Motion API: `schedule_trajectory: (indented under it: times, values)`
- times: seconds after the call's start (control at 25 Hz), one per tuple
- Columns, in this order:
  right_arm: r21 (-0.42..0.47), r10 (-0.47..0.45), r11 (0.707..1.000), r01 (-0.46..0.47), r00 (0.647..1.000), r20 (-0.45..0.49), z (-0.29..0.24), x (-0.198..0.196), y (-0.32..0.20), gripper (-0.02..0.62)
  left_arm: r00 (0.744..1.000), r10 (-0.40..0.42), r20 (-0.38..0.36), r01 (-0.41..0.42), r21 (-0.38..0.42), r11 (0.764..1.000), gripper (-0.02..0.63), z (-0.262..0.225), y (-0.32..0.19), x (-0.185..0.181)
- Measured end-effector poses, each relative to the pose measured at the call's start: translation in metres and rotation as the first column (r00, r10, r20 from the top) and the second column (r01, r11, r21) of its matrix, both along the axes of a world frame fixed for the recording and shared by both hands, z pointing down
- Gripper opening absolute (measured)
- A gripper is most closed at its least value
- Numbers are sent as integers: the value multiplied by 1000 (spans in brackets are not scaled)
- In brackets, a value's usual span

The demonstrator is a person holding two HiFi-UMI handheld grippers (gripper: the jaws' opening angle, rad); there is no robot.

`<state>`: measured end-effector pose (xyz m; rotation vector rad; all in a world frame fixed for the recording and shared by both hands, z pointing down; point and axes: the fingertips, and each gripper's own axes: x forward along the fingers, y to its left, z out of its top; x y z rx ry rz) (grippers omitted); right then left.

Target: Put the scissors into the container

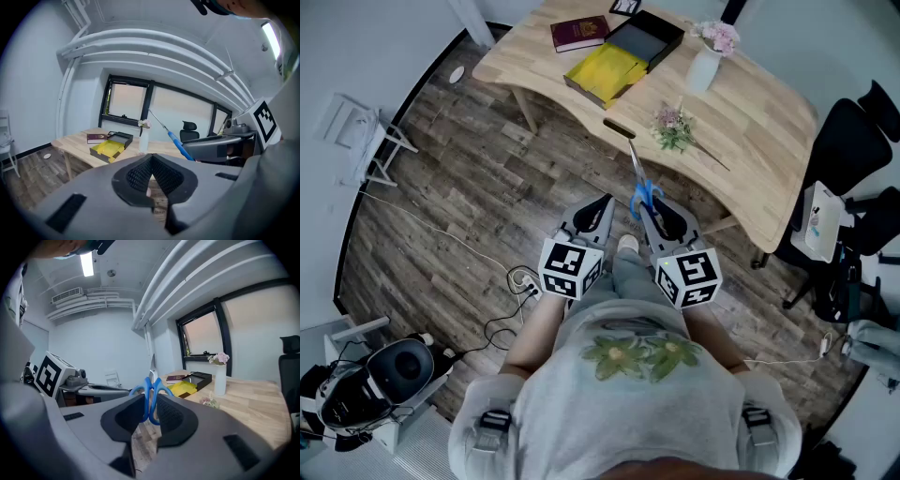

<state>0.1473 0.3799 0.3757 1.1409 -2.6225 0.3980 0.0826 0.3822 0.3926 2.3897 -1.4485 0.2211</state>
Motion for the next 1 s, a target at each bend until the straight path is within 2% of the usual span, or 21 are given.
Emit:
schedule_trajectory:
  times: [0.4, 0.76, 1.0]
  values:
    - [-9, 0, 1000, 1, 1000, 26, -1, 4, -20, 81, 1000, 1, 13, -1, 12, 1000, 6, -6, -23, 0]
    - [-13, -12, 1000, 13, 1000, 25, 4, 9, -69, 81, 1000, -1, 31, 0, 28, 1000, 6, -10, -72, 5]
    - [-1, -37, 999, 37, 999, 31, 2, 9, -101, 81, 999, -36, 28, 34, 38, 999, 6, -11, -99, 4]
